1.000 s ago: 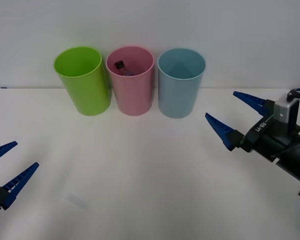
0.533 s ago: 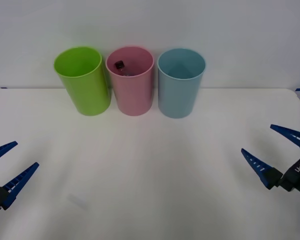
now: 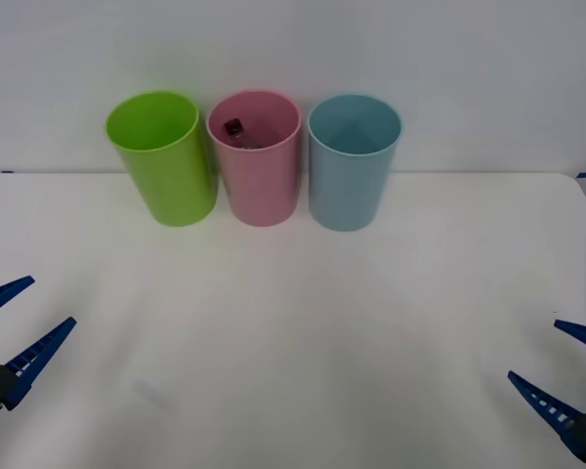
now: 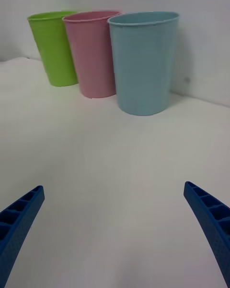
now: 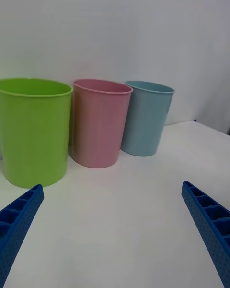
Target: Grasp the object on the table and drop it into the matching bin: aluminum can to the light blue bin, PET bottle to the pink bin.
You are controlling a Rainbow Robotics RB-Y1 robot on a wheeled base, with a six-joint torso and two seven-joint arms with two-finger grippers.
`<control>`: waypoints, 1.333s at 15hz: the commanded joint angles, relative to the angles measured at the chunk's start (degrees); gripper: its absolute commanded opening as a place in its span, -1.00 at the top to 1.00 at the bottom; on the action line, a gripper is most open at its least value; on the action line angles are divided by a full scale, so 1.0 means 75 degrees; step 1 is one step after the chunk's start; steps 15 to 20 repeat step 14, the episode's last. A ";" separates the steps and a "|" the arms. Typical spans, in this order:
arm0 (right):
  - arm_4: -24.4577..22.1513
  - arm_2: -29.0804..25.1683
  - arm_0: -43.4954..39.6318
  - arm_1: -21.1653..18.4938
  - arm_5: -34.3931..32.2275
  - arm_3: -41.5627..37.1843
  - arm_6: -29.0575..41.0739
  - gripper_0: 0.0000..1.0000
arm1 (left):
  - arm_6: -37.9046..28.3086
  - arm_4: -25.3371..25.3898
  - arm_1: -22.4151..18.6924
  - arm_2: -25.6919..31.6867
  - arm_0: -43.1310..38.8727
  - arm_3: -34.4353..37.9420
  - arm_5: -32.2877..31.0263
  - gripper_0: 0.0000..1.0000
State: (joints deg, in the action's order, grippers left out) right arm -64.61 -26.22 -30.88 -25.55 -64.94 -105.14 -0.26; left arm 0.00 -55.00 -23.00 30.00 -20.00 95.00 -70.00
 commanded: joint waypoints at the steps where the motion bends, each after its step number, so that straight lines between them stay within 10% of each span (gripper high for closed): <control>1: 0.0165 -0.0382 0.0004 0.0055 -0.0611 0.0624 -0.0821 -1.00 | 0.0000 0.0000 0.0000 0.0000 0.0000 0.0000 0.0000 -1.00; 20: 0.0270 -0.0722 0.0016 -0.0238 -0.1642 0.1679 -0.1595 -1.00 | 0.0000 0.0000 0.0000 0.0000 0.0000 0.0000 0.0000 -1.00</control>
